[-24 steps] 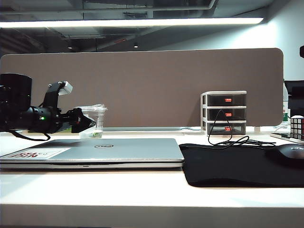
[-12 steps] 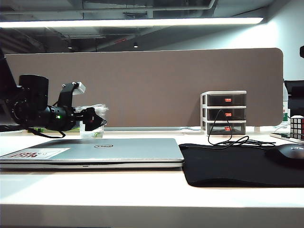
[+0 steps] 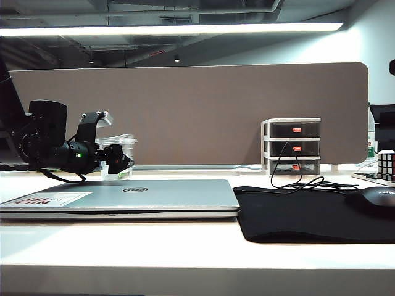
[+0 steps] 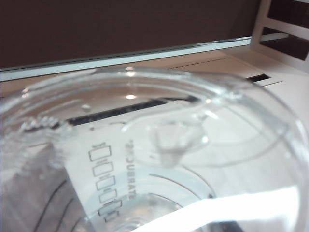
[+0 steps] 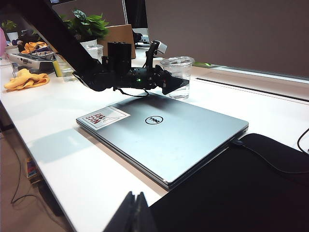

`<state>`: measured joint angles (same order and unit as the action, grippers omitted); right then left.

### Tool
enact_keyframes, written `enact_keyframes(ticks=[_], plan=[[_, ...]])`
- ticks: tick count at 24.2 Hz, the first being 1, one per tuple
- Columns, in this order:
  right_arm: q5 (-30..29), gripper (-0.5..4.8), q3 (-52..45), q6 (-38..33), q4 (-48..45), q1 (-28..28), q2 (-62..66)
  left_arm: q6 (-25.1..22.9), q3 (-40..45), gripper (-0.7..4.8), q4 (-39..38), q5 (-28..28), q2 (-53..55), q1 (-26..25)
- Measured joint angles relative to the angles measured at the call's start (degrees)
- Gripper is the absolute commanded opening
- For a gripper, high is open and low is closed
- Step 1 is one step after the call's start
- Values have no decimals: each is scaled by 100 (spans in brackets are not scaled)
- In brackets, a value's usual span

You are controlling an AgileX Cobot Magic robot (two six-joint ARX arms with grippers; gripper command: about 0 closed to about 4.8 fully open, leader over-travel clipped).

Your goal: Pick up the coffee cup and place it on the left side of the laptop.

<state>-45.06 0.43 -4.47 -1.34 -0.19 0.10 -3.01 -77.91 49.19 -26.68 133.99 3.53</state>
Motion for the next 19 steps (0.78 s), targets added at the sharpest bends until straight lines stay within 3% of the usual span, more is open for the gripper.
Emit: enact_keyframes(ticks=[10,15,19], plan=[[0,-1,0,0,9,0,0,20,4,336,157,-50,2,-109],[0,-1,0,0,81,0,0,575,4,334,374,-435,-11,-490],[0,-1,0,0,81,0,0,645,116,298,417,-680,-122,-671]])
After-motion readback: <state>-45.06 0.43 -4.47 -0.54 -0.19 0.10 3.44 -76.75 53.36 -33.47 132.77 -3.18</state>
